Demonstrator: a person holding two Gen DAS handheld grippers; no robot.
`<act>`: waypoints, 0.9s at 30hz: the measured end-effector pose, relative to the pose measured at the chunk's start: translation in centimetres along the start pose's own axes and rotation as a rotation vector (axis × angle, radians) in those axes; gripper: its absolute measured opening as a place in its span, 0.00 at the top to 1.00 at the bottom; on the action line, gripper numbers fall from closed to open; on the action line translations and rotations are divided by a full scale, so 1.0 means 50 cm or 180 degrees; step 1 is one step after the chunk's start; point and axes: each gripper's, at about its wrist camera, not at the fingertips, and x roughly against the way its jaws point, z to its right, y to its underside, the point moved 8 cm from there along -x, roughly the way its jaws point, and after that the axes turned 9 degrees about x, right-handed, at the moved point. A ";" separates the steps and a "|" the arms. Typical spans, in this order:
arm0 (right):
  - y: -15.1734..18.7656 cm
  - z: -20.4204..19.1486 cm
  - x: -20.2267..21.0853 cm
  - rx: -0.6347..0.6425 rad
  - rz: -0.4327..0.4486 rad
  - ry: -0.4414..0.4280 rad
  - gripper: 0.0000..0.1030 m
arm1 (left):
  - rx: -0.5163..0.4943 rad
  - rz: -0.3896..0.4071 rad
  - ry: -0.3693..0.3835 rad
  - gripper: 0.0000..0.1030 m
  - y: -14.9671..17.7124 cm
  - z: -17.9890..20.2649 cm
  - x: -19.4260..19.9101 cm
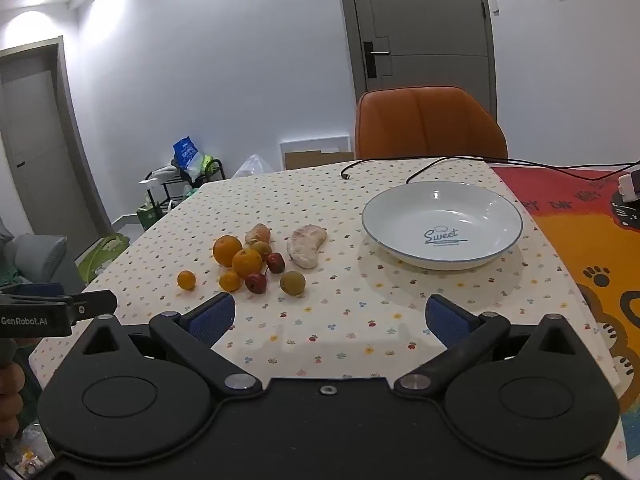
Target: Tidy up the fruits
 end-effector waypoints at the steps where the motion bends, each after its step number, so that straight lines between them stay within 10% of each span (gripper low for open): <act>1: 0.000 -0.001 -0.001 0.0004 -0.0002 0.0004 0.00 | 0.0003 -0.0001 0.0007 0.00 -0.001 0.000 0.000; 27: -0.002 0.005 0.000 0.0013 0.0024 0.0010 0.00 | 0.0031 0.0011 -0.0020 0.00 -0.002 -0.009 0.006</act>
